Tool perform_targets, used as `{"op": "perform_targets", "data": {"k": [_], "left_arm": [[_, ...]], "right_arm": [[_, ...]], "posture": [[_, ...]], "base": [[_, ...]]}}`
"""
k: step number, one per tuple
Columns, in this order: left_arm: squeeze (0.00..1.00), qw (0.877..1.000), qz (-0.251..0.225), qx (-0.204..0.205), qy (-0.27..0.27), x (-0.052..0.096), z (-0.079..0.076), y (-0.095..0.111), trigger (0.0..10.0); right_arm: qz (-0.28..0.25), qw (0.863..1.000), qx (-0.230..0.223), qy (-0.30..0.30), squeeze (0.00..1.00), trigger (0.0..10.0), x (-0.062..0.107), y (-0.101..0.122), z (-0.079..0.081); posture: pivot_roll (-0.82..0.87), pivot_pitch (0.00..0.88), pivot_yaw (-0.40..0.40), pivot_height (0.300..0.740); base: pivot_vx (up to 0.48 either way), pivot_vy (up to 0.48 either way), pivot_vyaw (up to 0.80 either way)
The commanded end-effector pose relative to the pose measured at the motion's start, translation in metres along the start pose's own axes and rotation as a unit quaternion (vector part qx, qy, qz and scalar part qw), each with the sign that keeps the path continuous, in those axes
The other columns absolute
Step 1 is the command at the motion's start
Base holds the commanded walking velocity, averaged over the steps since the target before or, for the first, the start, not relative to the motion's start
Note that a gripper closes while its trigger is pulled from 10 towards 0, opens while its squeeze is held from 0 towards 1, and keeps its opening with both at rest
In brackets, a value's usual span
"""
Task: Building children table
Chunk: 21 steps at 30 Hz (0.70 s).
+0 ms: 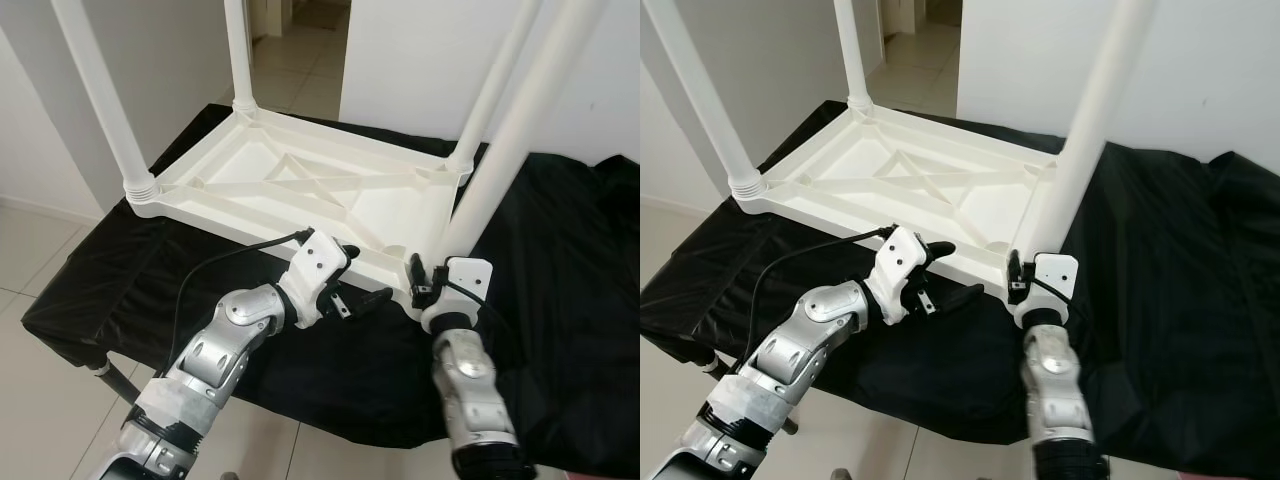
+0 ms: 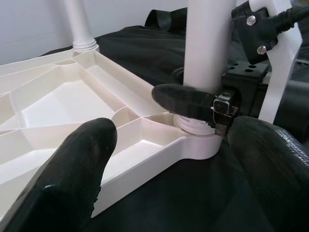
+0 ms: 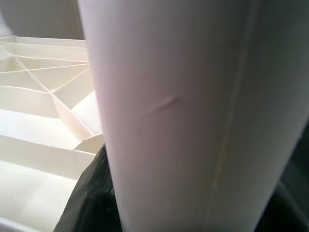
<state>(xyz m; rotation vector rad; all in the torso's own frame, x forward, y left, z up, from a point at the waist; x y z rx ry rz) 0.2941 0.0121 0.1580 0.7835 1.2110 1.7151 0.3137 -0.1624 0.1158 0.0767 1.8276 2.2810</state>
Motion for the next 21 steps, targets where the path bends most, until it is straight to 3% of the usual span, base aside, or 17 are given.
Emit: {"op": "perform_targets", "data": {"k": [1,3,6,10,11,14,15,21], "left_arm": [[0.00,1.000,0.007,0.005,0.025,-0.001,0.002,-0.002,10.0],[0.00,1.000,0.007,0.005,0.025,-0.001,0.002,-0.002,10.0],[0.00,0.999,0.009,0.010,0.042,-0.002,0.003,-0.002,10.0],[0.00,0.999,0.007,0.011,0.044,-0.003,0.004,-0.001,10.0],[0.00,0.999,0.006,0.011,0.045,-0.005,0.004,0.000,10.0],[0.00,0.999,0.004,0.011,0.046,-0.006,0.004,0.001,10.0],[0.00,0.999,0.004,0.009,0.048,-0.006,0.006,0.002,10.0],[0.00,1.000,0.003,0.001,0.031,-0.006,0.001,0.004,10.0]], "right_arm": [[0.012,1.000,0.000,-0.006,0.00,10.0,0.002,-0.004,0.006],[0.012,1.000,0.000,-0.006,0.00,10.0,0.002,-0.004,0.006],[0.022,0.999,0.000,0.040,0.00,10.0,0.003,-0.005,0.018],[0.020,0.999,0.000,0.043,0.00,10.0,0.003,-0.004,0.018],[0.017,0.999,-0.008,0.044,0.82,10.0,0.003,-0.003,0.017],[0.015,0.999,-0.013,0.045,0.82,10.0,0.004,-0.002,0.017],[0.008,0.998,-0.025,0.052,1.00,10.0,0.001,0.002,0.018],[-0.011,0.994,-0.049,0.092,1.00,10.0,-0.006,0.016,0.023]], "posture": [[-0.03,0.000,-0.083,0.740],[-0.03,0.000,-0.083,0.740],[-0.02,0.000,-0.091,0.740],[-0.02,0.000,-0.093,0.740],[0.00,0.000,-0.106,0.740],[0.00,0.000,-0.106,0.740],[0.01,0.000,-0.113,0.740],[0.01,0.000,-0.118,0.740]], "base": [[0.000,0.000,0.00],[0.000,0.000,0.00],[0.000,0.000,0.00],[0.000,0.000,0.00],[0.000,0.000,0.00],[0.000,0.000,0.00],[0.000,0.000,0.00],[0.000,0.000,0.00]]}}
Point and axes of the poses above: a point about 5 cm out from each wrist's last joint towards the gripper, its own x axis pointing back from the gripper into the wrist, its own y axis along the axis of the wrist's last joint, z = x × y, the point moved 3 cm from there along -x, pointing out of the wrist towards the gripper, and after that the axes turned 10 degrees about -x, right-handed, at the moved point
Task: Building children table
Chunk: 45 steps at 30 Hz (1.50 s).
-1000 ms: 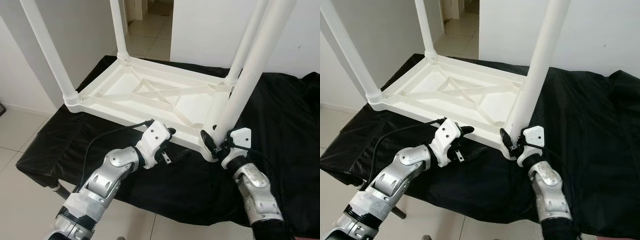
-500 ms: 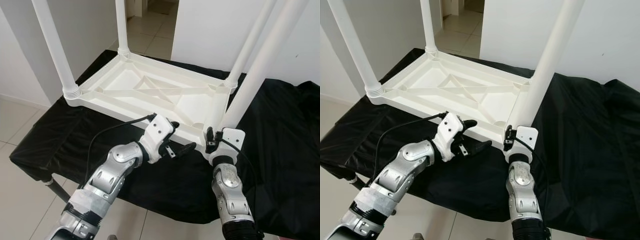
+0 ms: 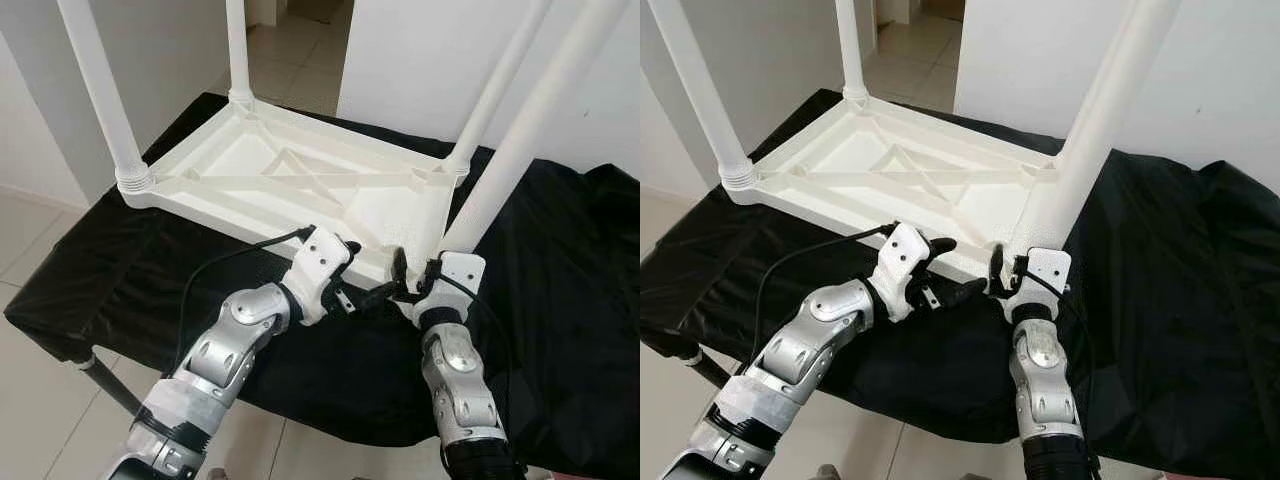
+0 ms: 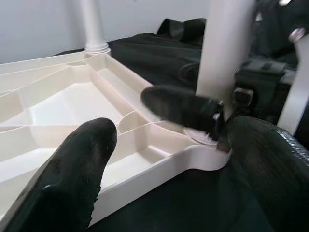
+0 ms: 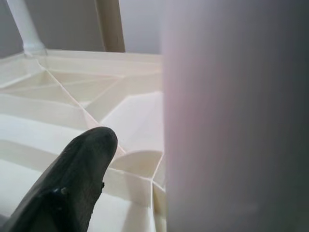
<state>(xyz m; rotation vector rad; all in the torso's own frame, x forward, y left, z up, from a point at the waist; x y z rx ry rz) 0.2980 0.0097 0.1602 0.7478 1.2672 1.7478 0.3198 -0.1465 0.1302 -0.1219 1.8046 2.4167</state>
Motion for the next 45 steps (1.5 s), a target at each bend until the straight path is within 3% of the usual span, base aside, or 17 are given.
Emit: {"op": "perform_targets", "data": {"k": [1,2,3,4,14,19,24,31,35,36,38,39,40,41,42,43,45], "left_arm": [[0.00,1.000,0.000,-0.009,-0.009,-0.002,-0.005,0.003,10.0],[0.00,1.000,0.000,-0.009,-0.009,-0.002,-0.005,0.003,10.0],[0.00,1.000,0.000,-0.010,-0.014,-0.002,-0.007,0.003,10.0],[0.00,1.000,-0.001,-0.013,-0.025,-0.001,-0.010,0.004,10.0],[0.00,0.998,-0.011,-0.019,-0.051,-0.004,-0.021,0.012,10.0],[0.00,0.998,-0.011,-0.016,-0.062,-0.005,-0.029,0.013,10.0],[0.00,0.997,-0.011,-0.022,-0.071,-0.006,-0.030,0.015,10.0],[0.00,0.997,-0.020,-0.031,-0.070,-0.009,-0.023,0.023,10.0],[0.00,0.997,-0.021,-0.032,-0.071,-0.010,-0.022,0.024,10.0],[0.00,0.997,-0.022,-0.033,-0.072,-0.010,-0.022,0.024,10.0],[0.00,0.997,-0.022,-0.033,-0.074,-0.011,-0.023,0.024,10.0],[0.00,0.996,-0.023,-0.032,-0.075,-0.012,-0.024,0.025,10.0],[0.00,0.996,-0.023,-0.032,-0.075,-0.012,-0.024,0.025,10.0],[0.00,0.996,-0.024,-0.032,-0.075,-0.012,-0.025,0.025,10.0],[0.00,0.996,-0.024,-0.032,-0.075,-0.012,-0.025,0.025,10.0],[0.00,0.996,-0.025,-0.031,-0.074,-0.013,-0.026,0.025,10.0],[0.00,0.996,-0.025,-0.031,-0.074,-0.013,-0.026,0.025,10.0]], "right_arm": [[-0.008,0.999,-0.012,0.031,1.00,10.0,-0.003,0.008,0.005],[-0.008,0.999,-0.012,0.031,1.00,10.0,-0.003,0.008,0.005],[-0.006,0.999,-0.014,0.042,0.05,10.0,-0.003,0.008,0.005],[0.000,0.998,-0.004,0.070,0.00,10.0,0.000,0.010,0.001],[0.031,0.987,0.024,0.158,0.00,10.0,0.006,0.011,-0.012],[0.087,0.963,0.049,0.250,0.00,10.0,0.013,0.009,-0.019],[0.108,0.955,0.060,0.270,0.00,10.0,0.009,0.018,-0.036],[0.151,0.935,0.084,0.310,0.00,10.0,0.002,0.019,-0.047],[0.153,0.933,0.090,0.312,0.00,10.0,0.000,0.019,-0.048],[0.155,0.933,0.088,0.313,0.00,8.2,-0.002,0.018,-0.048],[0.161,0.930,0.089,0.317,0.00,7.6,-0.003,0.016,-0.048],[0.166,0.929,0.091,0.319,0.00,6.0,-0.004,0.013,-0.048],[0.166,0.929,0.091,0.319,0.00,6.0,-0.004,0.013,-0.048],[0.174,0.926,0.088,0.324,0.00,4.6,-0.005,0.010,-0.047],[0.174,0.926,0.088,0.324,0.00,4.6,-0.005,0.010,-0.047],[0.182,0.923,0.084,0.328,0.00,0.0,-0.006,0.005,-0.047],[0.183,0.923,0.081,0.329,0.00,0.0,-0.006,0.005,-0.047]], "posture": [[0.01,0.000,-0.119,0.740],[0.01,0.000,-0.119,0.740],[0.01,0.000,-0.120,0.740],[0.00,0.000,-0.116,0.740],[0.00,0.000,-0.112,0.740],[-0.01,0.000,-0.091,0.740],[-0.01,0.000,-0.074,0.740],[-0.02,0.000,-0.061,0.740],[-0.02,0.000,-0.061,0.740],[-0.02,0.000,-0.061,0.740],[-0.03,0.000,-0.062,0.740],[-0.03,0.000,-0.064,0.740],[-0.03,0.000,-0.064,0.740],[-0.02,0.000,-0.065,0.740],[-0.02,0.000,-0.065,0.740],[-0.03,0.000,-0.068,0.740],[-0.03,0.000,-0.068,0.740]], "base": [[0.000,0.000,0.00],[0.000,0.000,0.00],[0.000,0.000,0.00],[0.000,0.000,0.00],[0.000,0.000,0.00],[0.000,0.000,0.00],[0.000,0.000,0.00],[0.000,0.000,0.00],[0.000,0.000,0.00],[0.000,0.000,0.00],[0.000,0.000,0.00],[0.000,0.000,0.00],[0.000,0.000,0.00],[0.000,0.000,0.00],[0.000,0.000,0.00],[0.000,0.000,0.00],[0.000,0.000,0.00]]}}
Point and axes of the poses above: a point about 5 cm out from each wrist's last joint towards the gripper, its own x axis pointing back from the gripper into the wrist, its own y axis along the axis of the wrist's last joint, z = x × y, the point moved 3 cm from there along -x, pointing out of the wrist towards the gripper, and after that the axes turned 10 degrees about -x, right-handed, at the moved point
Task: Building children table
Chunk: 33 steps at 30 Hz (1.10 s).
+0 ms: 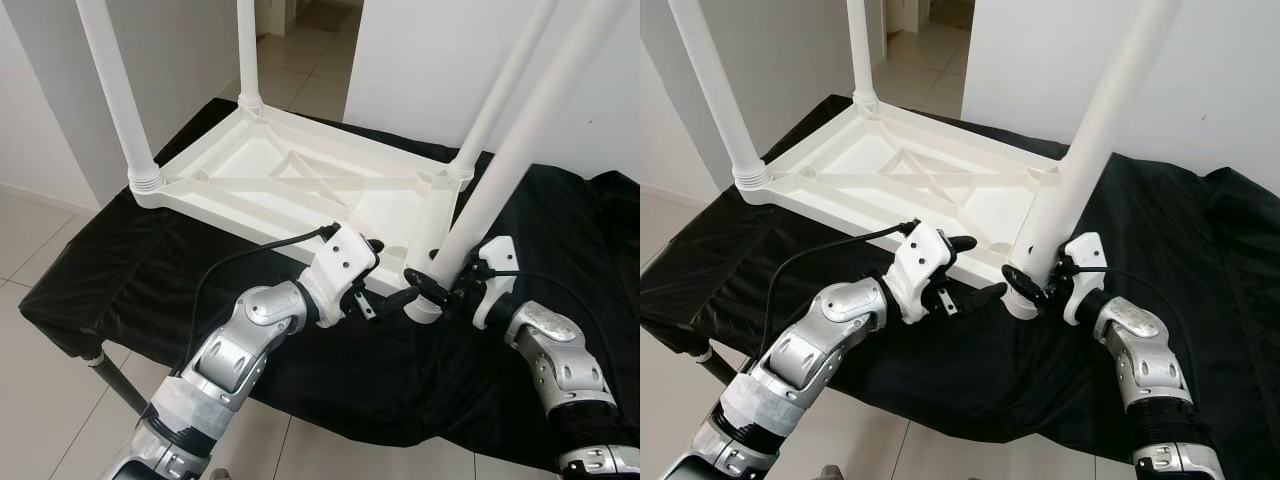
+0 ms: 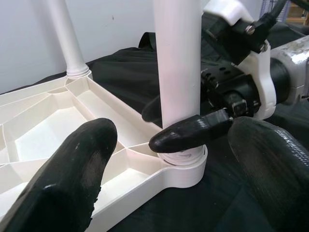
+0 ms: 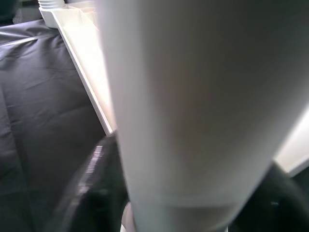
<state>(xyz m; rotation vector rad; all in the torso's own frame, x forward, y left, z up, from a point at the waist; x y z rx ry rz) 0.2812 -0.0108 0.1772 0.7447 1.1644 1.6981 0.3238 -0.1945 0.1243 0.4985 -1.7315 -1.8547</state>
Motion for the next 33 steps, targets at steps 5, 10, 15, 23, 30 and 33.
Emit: {"op": "perform_targets", "data": {"k": [5,10,15,23,30,33], "left_arm": [[0.00,1.000,-0.005,-0.001,-0.031,-0.006,-0.005,0.001,10.0],[0.00,1.000,-0.006,-0.001,-0.029,-0.006,-0.003,0.001,10.0],[0.00,1.000,-0.003,0.003,-0.026,-0.006,0.000,-0.003,10.0],[0.00,0.999,0.005,0.015,-0.035,-0.006,-0.003,-0.012,10.0],[0.00,0.999,0.010,0.019,-0.040,-0.004,-0.006,-0.016,10.0],[0.00,0.998,0.035,0.016,-0.042,0.006,-0.007,-0.028,10.0]], "right_arm": [[0.006,1.000,-0.009,0.008,0.00,0.0,-0.001,-0.005,-0.001],[0.002,1.000,-0.012,0.004,0.00,0.0,0.000,-0.005,-0.001],[-0.041,0.997,-0.033,-0.058,0.00,10.0,0.002,-0.003,-0.001],[-0.077,0.976,-0.053,-0.199,0.00,10.0,0.010,-0.012,0.009],[-0.100,0.957,-0.069,-0.264,0.00,10.0,0.016,-0.015,0.015],[-0.137,0.889,-0.140,-0.414,0.00,10.0,0.031,-0.023,0.018]], "posture": [[-0.05,0.000,-0.066,0.740],[-0.05,0.000,-0.064,0.740],[-0.09,0.000,-0.042,0.740],[-0.14,0.000,-0.025,0.740],[-0.14,0.000,-0.026,0.740],[-0.13,0.000,-0.040,0.740]], "base": [[0.000,0.000,0.00],[0.000,0.000,0.00],[0.000,0.000,0.00],[0.000,0.000,0.00],[0.000,0.000,0.00],[0.000,0.000,0.00]]}}
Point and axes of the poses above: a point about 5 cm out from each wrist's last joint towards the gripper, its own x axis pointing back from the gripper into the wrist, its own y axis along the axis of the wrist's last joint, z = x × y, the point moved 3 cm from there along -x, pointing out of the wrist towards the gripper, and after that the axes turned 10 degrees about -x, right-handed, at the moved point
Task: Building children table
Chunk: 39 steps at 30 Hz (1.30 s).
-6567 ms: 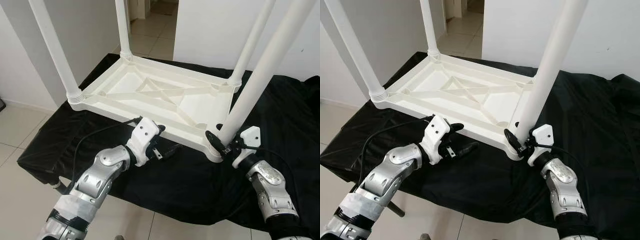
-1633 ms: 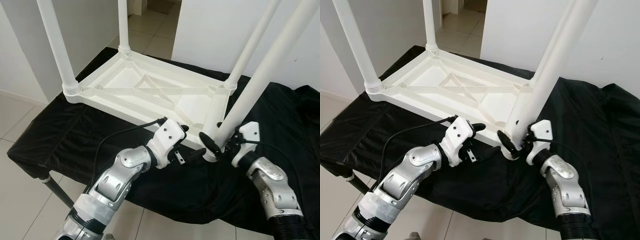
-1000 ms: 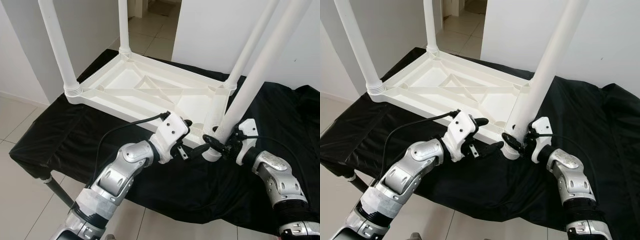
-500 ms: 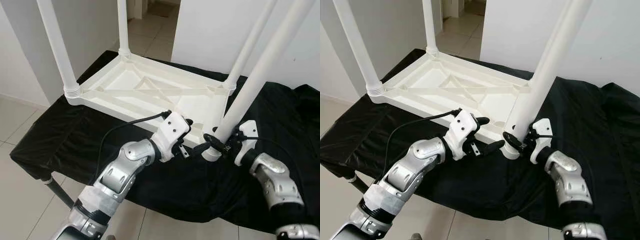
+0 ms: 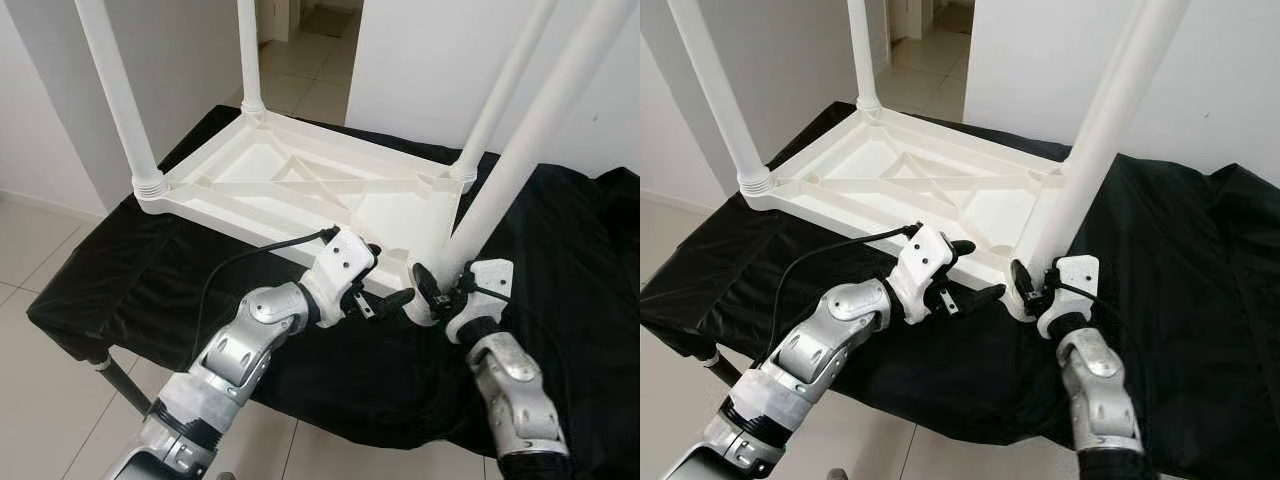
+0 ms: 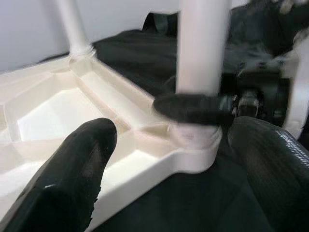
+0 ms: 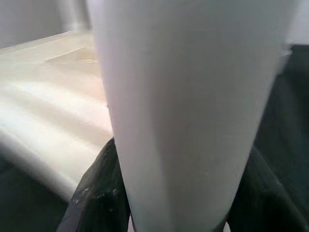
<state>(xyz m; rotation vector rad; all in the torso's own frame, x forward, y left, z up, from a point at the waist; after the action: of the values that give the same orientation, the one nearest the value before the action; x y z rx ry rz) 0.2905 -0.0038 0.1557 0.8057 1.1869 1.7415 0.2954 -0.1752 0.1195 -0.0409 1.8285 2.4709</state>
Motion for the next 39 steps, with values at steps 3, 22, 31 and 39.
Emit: {"op": "perform_targets", "data": {"k": [3,22,31,39], "left_arm": [[0.00,0.999,0.008,-0.001,-0.042,0.006,-0.009,-0.007,10.0],[0.00,1.000,0.017,-0.004,-0.014,0.017,0.001,-0.009,10.0],[0.00,1.000,0.017,-0.004,-0.005,0.018,0.005,-0.008,10.0],[0.00,1.000,0.015,-0.003,0.004,0.017,0.005,-0.007,10.0]], "right_arm": [[-0.001,0.991,-0.034,-0.130,0.00,10.0,0.014,-0.006,-0.026],[-0.043,0.995,-0.062,-0.071,1.00,10.0,0.002,0.020,-0.007],[-0.021,0.999,-0.022,0.020,0.00,10.0,-0.007,0.033,-0.016],[0.059,0.978,0.028,0.200,0.00,10.0,-0.011,0.018,-0.005]], "posture": [[-0.13,0.000,-0.039,0.740],[-0.07,0.000,-0.057,0.740],[-0.08,0.000,-0.066,0.740],[-0.05,0.000,-0.096,0.740]], "base": [[0.000,0.000,0.00],[0.000,0.000,0.00],[0.000,0.000,0.00],[0.000,0.000,0.00]]}}
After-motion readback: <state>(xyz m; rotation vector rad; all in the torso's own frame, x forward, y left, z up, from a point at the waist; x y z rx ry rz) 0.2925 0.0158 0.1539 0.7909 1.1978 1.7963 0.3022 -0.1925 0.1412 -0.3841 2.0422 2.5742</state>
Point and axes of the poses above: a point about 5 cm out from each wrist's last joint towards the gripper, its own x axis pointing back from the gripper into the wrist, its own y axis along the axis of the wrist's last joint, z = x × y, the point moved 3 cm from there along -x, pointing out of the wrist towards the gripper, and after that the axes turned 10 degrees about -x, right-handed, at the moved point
